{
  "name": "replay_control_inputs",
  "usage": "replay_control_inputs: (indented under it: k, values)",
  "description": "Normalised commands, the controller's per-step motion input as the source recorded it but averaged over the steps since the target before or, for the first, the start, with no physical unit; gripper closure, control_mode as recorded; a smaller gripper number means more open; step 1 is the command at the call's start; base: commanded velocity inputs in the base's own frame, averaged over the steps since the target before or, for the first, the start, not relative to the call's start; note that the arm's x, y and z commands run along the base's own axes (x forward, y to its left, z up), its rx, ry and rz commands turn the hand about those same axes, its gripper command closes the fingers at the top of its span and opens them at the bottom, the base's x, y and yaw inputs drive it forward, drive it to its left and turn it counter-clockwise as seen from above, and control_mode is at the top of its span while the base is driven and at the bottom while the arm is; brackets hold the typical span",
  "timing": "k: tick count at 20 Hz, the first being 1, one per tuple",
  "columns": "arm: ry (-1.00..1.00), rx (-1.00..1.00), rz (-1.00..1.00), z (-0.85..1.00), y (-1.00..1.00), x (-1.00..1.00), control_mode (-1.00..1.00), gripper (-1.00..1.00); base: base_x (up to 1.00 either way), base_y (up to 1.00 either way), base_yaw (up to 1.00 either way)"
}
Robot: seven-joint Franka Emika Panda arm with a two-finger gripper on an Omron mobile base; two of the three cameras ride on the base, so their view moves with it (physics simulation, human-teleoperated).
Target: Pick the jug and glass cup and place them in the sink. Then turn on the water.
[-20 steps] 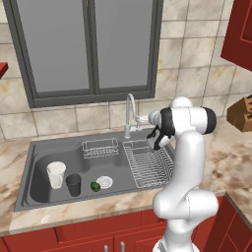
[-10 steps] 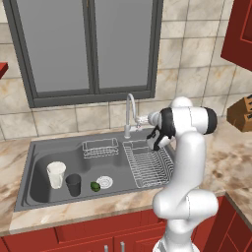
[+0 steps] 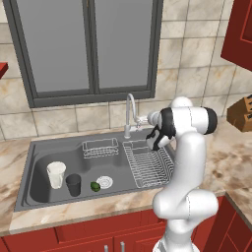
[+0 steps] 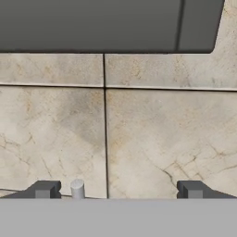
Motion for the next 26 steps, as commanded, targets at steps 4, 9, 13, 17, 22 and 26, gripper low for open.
replay_control_inputs:
  k: [4,9,13,17,22,26]
  values:
    - [0.0,0.0,0.0,0.0,0.0,0.01,-1.0,-1.0,0.0,0.0,0.0]
    - [0.0,0.0,0.0,0.0,0.0,0.03,-1.0,-1.0,0.0,0.0,0.0]
    - [0.0,0.0,0.0,0.0,0.0,0.03,-1.0,-1.0,0.0,0.0,0.0]
    - [0.0,0.0,0.0,-0.01,0.01,0.05,-1.0,-1.0,0.0,0.0,0.0]
    - [0.0,0.0,0.0,-0.01,0.0,0.02,-1.0,-1.0,0.0,0.0,0.0]
    - [0.0,0.0,0.0,0.0,-0.11,0.0,-1.0,-1.0,0.0,0.0,0.0]
